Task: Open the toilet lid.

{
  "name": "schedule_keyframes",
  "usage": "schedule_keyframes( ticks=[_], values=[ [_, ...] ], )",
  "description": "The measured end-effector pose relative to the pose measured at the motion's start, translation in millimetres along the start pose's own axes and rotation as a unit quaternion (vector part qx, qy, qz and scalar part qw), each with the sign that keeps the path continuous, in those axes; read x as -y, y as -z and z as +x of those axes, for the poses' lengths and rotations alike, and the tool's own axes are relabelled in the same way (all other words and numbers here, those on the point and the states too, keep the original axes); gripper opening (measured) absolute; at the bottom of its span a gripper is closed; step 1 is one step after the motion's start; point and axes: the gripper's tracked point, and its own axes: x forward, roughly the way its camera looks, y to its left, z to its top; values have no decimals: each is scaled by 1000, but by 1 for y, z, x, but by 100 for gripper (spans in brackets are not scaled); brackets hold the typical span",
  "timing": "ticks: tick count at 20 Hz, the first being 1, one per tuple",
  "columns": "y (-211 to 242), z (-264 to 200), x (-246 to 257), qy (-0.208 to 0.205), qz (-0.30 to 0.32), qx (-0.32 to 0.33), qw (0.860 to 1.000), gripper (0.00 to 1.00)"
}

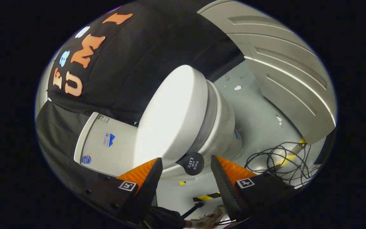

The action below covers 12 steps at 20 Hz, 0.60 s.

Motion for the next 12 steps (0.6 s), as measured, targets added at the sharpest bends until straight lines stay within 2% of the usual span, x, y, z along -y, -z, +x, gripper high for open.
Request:
schedule_keyframes(
  ticks=[5, 10, 11, 12],
  values=[
    [8, 12, 2, -24, 63, -26, 997, 97],
    [5, 11, 5, -31, 92, -22, 995, 86],
    [7, 13, 9, -27, 95, -26, 995, 82],
    [7, 14, 11, -26, 99, -26, 994, 64]
  ],
)
